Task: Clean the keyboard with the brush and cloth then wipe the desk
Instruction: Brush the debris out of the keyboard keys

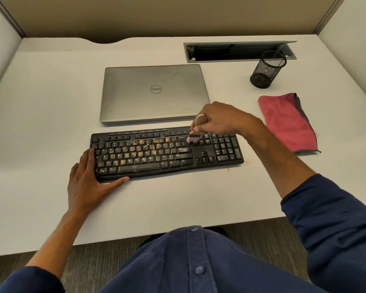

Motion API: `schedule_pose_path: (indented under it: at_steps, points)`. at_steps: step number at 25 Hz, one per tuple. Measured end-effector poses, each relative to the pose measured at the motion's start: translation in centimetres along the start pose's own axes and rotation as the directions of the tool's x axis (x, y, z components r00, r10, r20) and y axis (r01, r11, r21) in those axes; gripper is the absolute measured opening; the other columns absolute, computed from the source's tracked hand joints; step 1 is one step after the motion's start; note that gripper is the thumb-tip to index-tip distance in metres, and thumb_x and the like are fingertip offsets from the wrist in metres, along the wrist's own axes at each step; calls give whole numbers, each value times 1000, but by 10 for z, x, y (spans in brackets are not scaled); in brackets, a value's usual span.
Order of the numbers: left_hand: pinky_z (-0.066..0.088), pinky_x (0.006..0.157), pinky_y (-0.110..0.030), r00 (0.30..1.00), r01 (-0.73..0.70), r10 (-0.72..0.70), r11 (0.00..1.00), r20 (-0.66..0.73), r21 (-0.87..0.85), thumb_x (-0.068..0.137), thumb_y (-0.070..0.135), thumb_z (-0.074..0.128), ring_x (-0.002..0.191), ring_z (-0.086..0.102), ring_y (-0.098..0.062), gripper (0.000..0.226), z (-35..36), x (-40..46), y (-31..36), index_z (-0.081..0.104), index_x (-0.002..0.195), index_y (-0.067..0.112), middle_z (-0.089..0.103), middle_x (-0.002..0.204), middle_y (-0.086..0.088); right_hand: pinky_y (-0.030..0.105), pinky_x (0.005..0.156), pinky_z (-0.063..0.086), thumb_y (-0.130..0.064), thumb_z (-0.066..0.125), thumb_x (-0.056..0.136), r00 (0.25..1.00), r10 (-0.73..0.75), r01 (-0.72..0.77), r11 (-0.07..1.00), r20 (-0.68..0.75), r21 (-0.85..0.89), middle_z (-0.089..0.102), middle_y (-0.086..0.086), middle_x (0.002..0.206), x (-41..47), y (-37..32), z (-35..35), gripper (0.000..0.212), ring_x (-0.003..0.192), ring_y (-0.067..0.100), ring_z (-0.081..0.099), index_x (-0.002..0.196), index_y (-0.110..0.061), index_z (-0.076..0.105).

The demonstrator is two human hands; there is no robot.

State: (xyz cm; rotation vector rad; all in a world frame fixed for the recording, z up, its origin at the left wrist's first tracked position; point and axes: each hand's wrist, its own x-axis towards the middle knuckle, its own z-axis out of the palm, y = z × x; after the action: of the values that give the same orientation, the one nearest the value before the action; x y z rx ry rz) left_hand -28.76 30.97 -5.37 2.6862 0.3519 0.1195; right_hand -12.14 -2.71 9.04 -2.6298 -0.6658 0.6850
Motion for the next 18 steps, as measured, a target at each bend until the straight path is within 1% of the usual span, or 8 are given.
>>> schedule_pose_path:
  at_steps: [6, 8, 10, 11, 13, 15, 17, 18]
  points:
    - [35, 113, -51, 1000, -5, 5, 1000, -6, -4, 58, 92, 54, 134, 39, -33, 127, 1, 0, -1, 20, 156, 18, 30, 159, -1, 25, 58, 35, -28, 63, 92, 987, 161, -160, 983, 0, -87, 74, -7, 94, -17, 22, -16, 16, 85, 14, 62, 99, -29, 77]
    - [34, 114, -51, 1000, -6, 6, 1000, -1, -6, 57, 92, 54, 135, 39, -33, 127, 1, 1, -2, 19, 156, 18, 30, 159, -1, 26, 59, 35, -27, 58, 93, 979, 150, -161, 984, -138, -77, 73, -4, 93, -15, 24, -12, 21, 82, 16, 61, 98, -26, 77]
    - [34, 114, -51, 1000, -9, 9, 1000, 2, -6, 57, 92, 54, 135, 39, -33, 128, 1, 1, -2, 20, 156, 18, 30, 159, -2, 27, 62, 37, -26, 54, 92, 930, 185, -201, 979, -318, -18, 72, -4, 91, -12, 25, -4, 23, 82, 18, 62, 93, -23, 77]
    - [34, 114, -51, 1000, -8, 8, 1000, 1, -4, 57, 92, 54, 136, 39, -33, 128, 1, 1, -2, 20, 156, 18, 30, 159, -2, 27, 62, 38, -25, 54, 91, 909, 220, -225, 974, -354, 27, 73, -5, 88, -12, 26, 1, 23, 81, 17, 63, 89, -21, 77]
    - [34, 114, -51, 1000, -7, 7, 1000, 2, -4, 57, 92, 54, 135, 39, -33, 128, 0, 1, -1, 20, 156, 18, 30, 159, -2, 28, 66, 46, -21, 54, 87, 905, 284, -263, 959, -316, 108, 74, -6, 74, -16, 31, 12, 22, 75, 14, 67, 82, -18, 75]
    - [35, 113, -52, 1000, -8, 8, 1000, 5, -2, 57, 92, 54, 135, 39, -34, 128, 0, 1, -1, 20, 156, 17, 30, 159, -2, 30, 72, 52, -18, 54, 84, 925, 305, -277, 949, -225, 147, 73, -6, 63, -25, 34, 17, 21, 70, 11, 69, 77, -16, 73]
    - [35, 113, -52, 1000, -5, 5, 1000, -3, -1, 57, 91, 54, 135, 39, -34, 128, 0, 0, 0, 20, 156, 18, 30, 159, -2, 29, 68, 50, -19, 55, 84, 936, 295, -269, 952, -190, 148, 73, -6, 62, -31, 32, 19, 21, 69, 11, 69, 75, -15, 73]
    - [35, 113, -52, 1000, -2, 2, 1000, -3, -1, 57, 91, 53, 135, 38, -34, 128, 0, 0, -1, 20, 156, 18, 30, 159, -2, 29, 66, 49, -20, 55, 85, 932, 287, -257, 954, -220, 155, 73, -6, 65, -31, 30, 21, 21, 69, 12, 69, 74, -16, 73]
